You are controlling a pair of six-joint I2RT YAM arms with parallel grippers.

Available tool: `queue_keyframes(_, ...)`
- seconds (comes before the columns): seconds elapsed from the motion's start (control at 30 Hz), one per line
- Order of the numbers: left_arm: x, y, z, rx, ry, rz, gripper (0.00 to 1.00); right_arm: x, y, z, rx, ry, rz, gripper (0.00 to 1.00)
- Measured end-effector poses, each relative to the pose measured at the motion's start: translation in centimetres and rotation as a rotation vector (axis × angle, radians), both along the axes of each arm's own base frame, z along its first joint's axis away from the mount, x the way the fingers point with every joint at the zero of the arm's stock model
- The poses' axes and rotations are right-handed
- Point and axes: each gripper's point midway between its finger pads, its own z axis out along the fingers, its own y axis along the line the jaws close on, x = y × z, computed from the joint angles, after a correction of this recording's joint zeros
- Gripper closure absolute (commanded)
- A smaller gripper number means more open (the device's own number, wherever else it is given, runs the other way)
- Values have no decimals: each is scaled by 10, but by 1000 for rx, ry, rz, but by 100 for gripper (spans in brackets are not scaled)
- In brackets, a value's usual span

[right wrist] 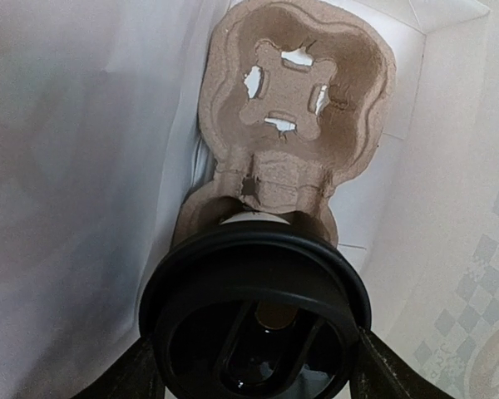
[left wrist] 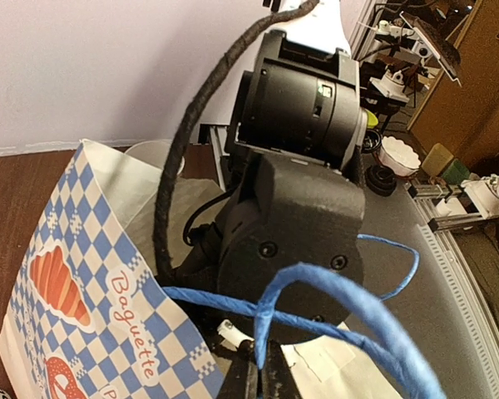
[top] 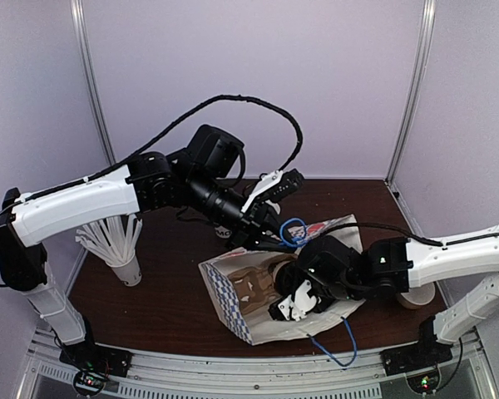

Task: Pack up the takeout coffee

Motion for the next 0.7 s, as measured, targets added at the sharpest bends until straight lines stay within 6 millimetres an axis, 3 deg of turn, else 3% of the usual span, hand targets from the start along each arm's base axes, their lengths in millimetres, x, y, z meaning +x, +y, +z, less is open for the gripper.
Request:
queue_keyframes(0.13, 1, 0, -2, 3, -4, 7, 86, 6, 2, 1, 4, 25, -25, 52)
queue_keyframes(0.27, 7, 1, -2, 1, -25, 38, 60, 12, 2, 4, 7, 62, -54, 52)
queue_keyframes(0.4, 17, 12, 5, -8, -63, 95, 40, 22, 7, 9, 23, 121, -97, 51)
queue_keyframes(0.7, 34, 57, 42, -82, -242, 260, 32, 55, 19, 11, 8, 304, -218, 52)
